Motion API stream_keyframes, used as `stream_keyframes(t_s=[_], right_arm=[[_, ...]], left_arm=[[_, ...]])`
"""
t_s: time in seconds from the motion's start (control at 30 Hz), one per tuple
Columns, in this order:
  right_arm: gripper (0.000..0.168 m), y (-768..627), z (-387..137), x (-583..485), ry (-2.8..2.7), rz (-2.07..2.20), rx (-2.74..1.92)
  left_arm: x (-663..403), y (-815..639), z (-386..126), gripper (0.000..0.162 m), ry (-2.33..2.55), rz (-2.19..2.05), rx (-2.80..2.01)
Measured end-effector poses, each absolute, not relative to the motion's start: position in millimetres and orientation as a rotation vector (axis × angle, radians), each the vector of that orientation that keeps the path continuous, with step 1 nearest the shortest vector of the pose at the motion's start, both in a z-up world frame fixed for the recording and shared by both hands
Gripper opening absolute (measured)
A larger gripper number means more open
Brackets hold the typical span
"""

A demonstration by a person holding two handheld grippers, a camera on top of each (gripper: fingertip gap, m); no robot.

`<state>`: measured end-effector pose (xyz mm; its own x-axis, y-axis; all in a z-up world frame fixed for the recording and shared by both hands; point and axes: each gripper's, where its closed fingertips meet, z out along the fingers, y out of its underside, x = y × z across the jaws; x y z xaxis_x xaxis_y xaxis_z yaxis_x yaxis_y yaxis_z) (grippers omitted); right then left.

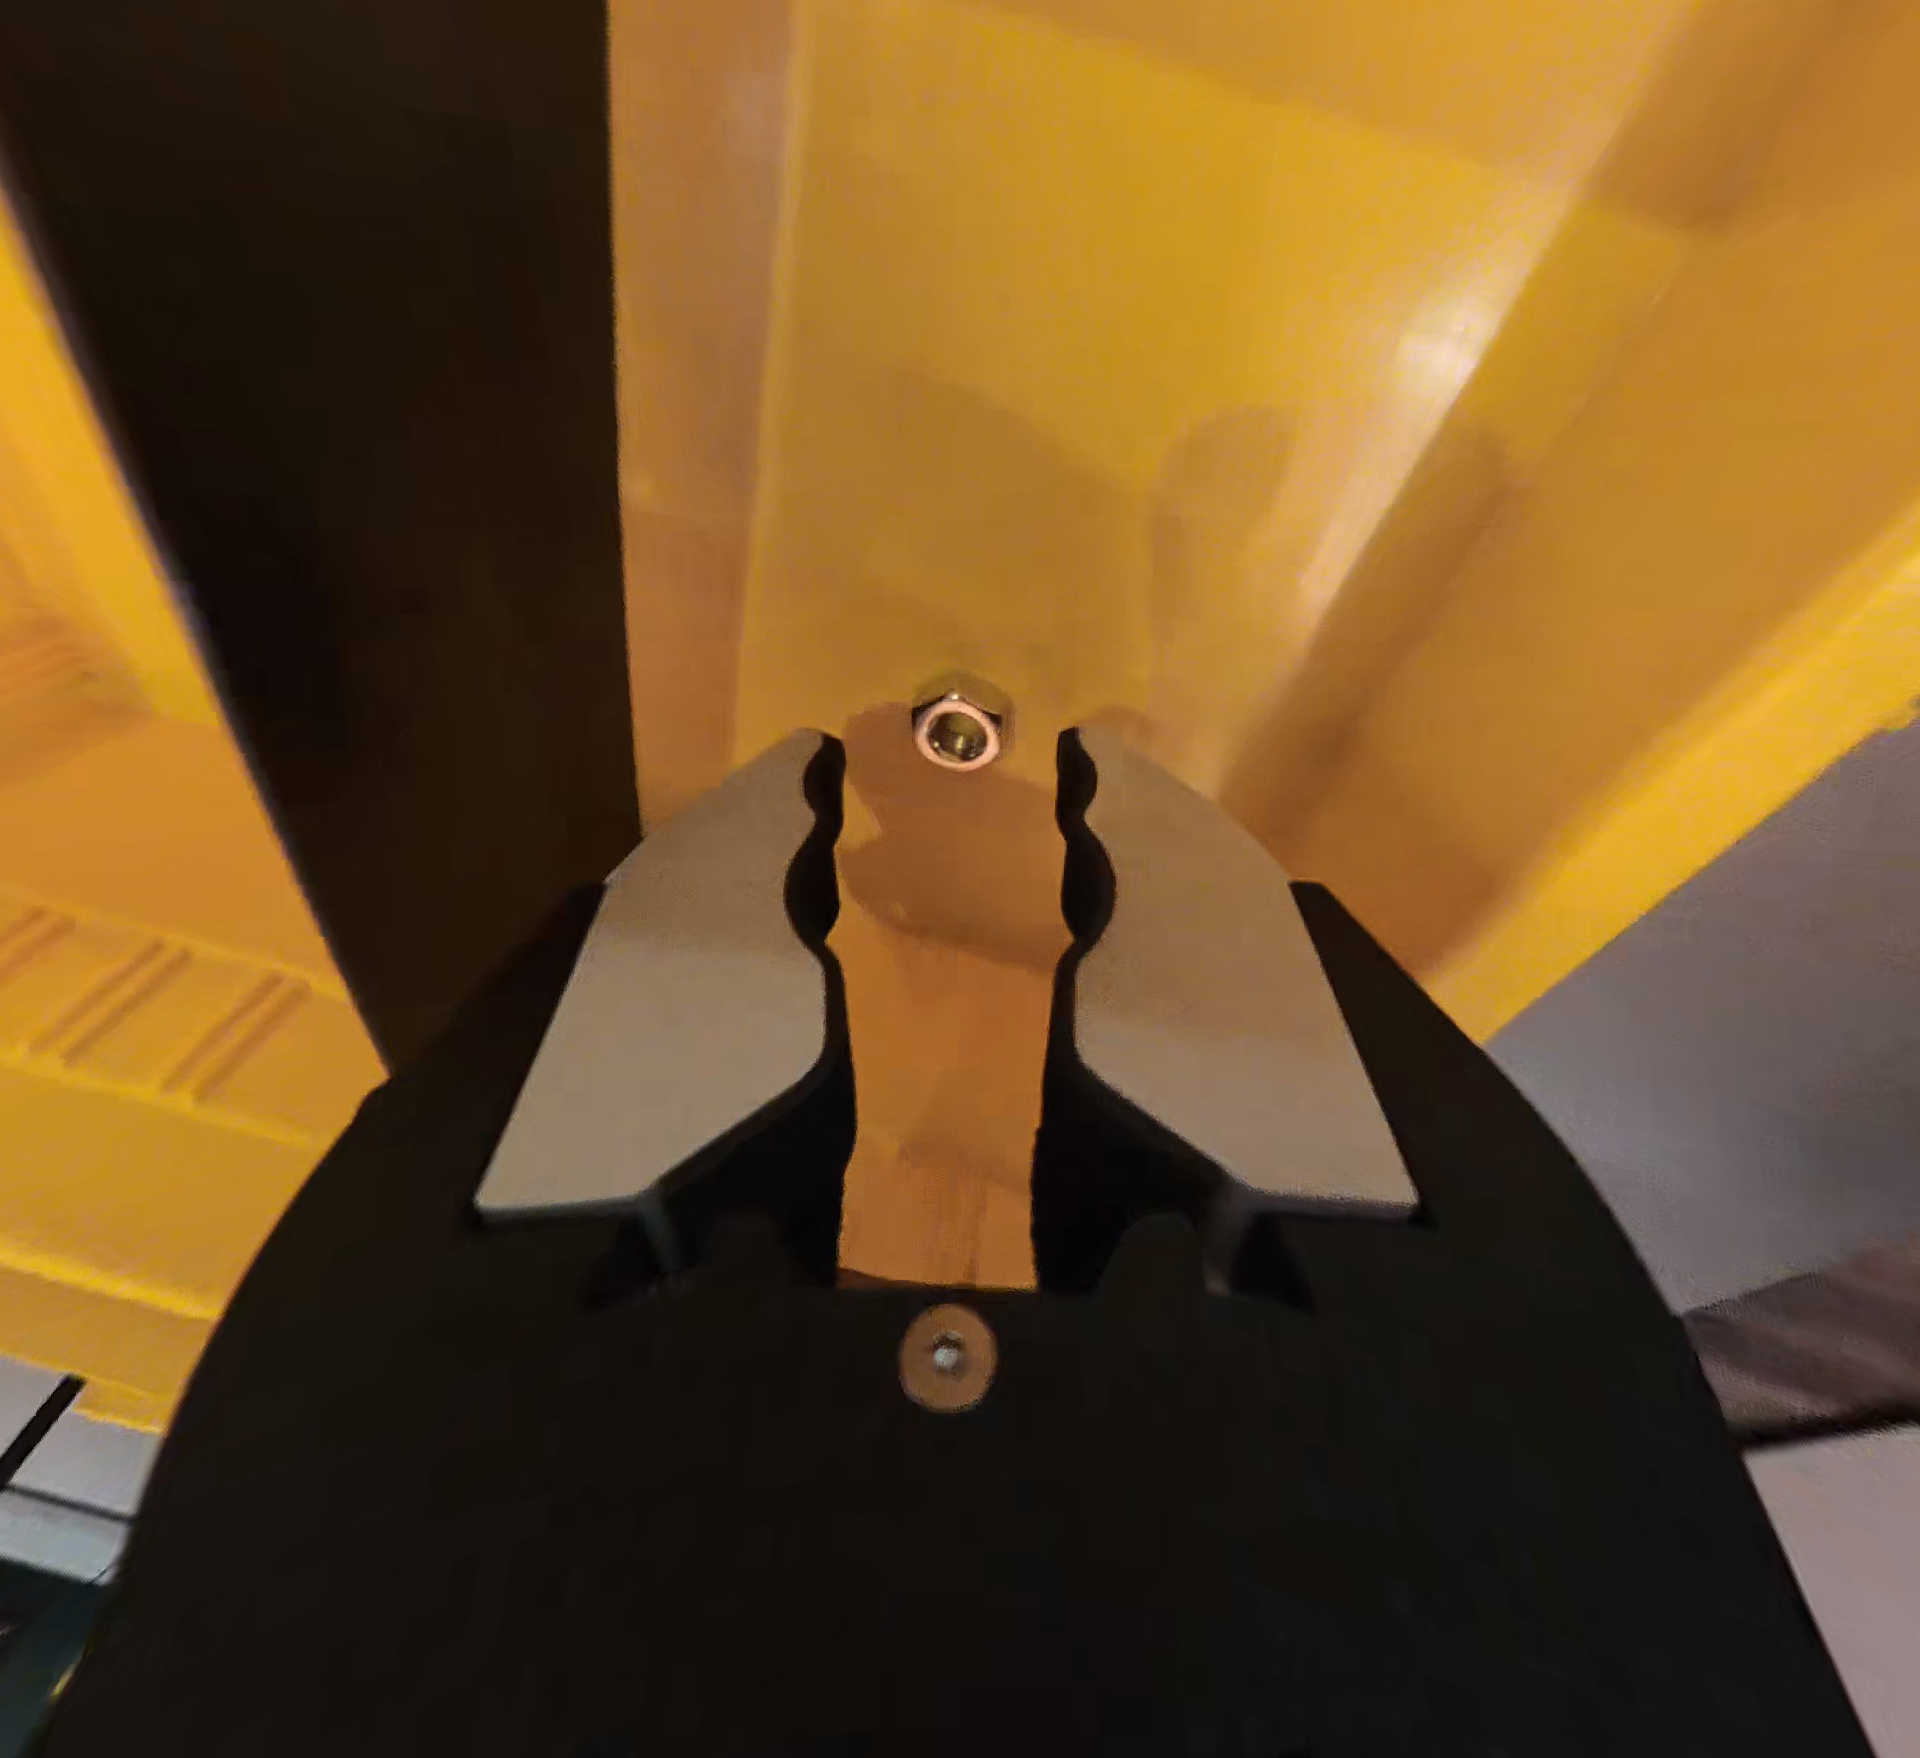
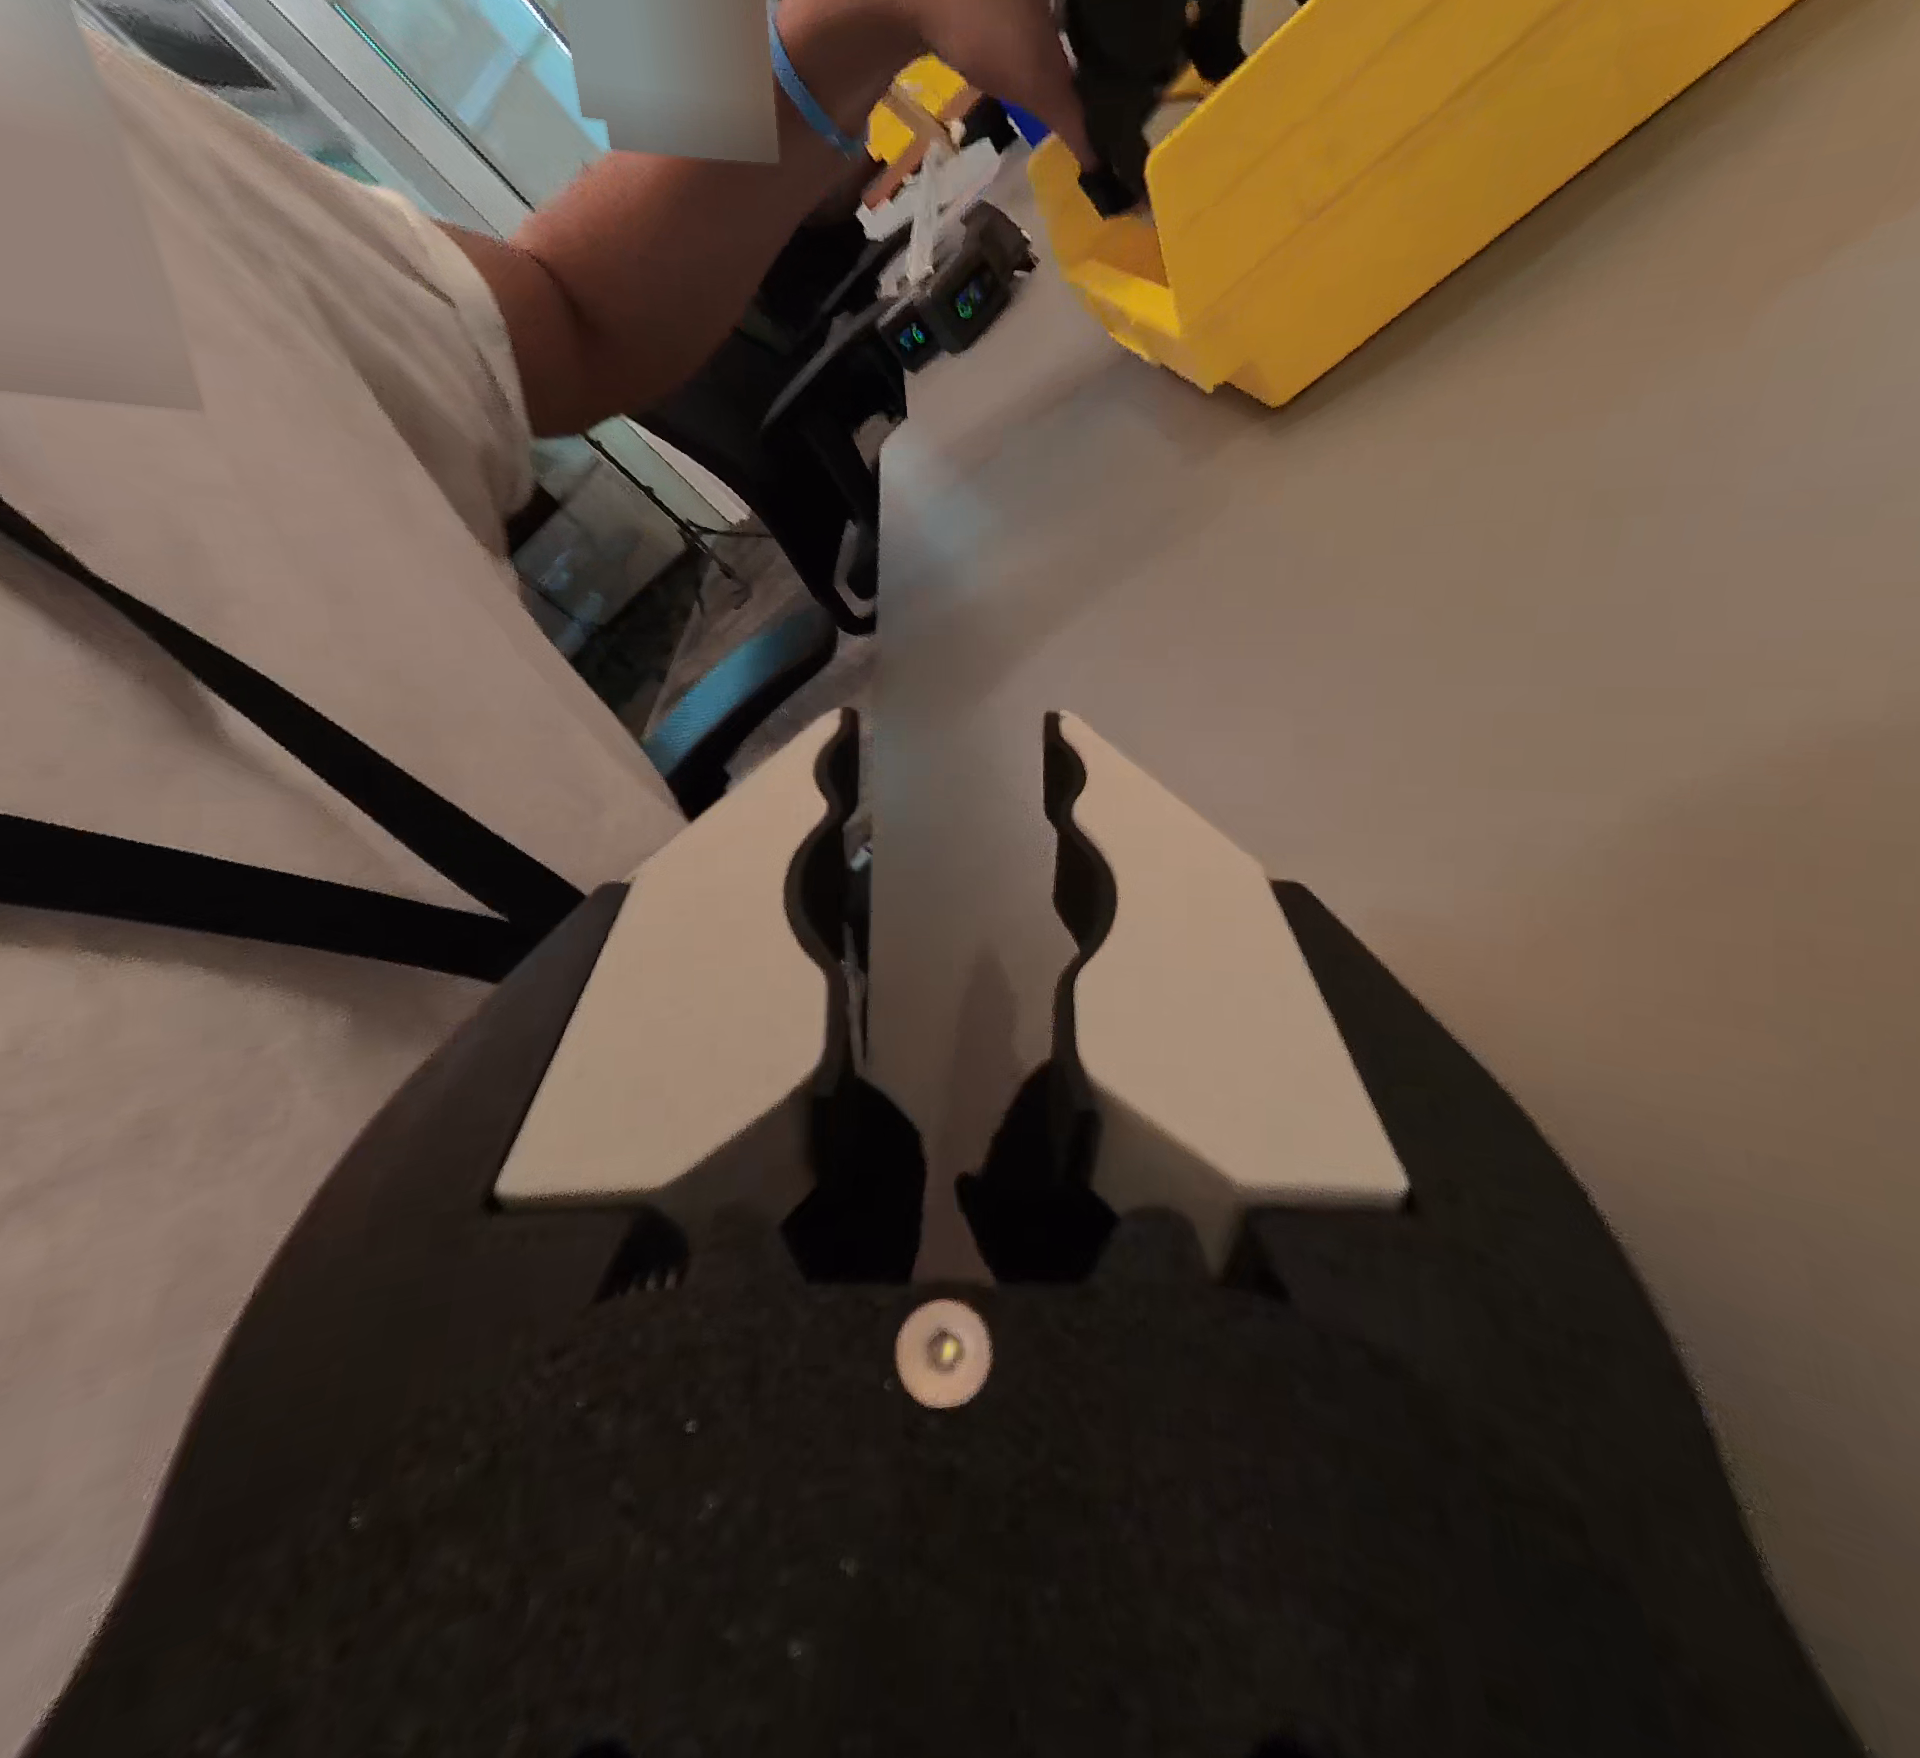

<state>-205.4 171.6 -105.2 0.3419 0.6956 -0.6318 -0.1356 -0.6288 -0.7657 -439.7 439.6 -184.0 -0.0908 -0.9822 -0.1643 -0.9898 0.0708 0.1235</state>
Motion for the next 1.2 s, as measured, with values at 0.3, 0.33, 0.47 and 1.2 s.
stream_keyframes(t_s=[0.3,0.33,0.47,1.2], right_arm=[[0.035,171,-101,-203,-0.468,1.426,-1.822],[0.035,171,-101,-203,-0.467,1.426,-1.822],[0.034,171,-101,-205,-0.464,1.421,-1.825],[0.034,159,-92,-200,-0.407,1.385,-1.781]], left_arm=[[-445,435,-189,0.017,2.349,0.260,-2.120],[-445,434,-188,0.017,2.353,0.262,-2.106],[-429,429,-162,0.017,2.329,0.239,-2.008],[-145,377,-151,0.017,2.664,0.044,-1.334]])
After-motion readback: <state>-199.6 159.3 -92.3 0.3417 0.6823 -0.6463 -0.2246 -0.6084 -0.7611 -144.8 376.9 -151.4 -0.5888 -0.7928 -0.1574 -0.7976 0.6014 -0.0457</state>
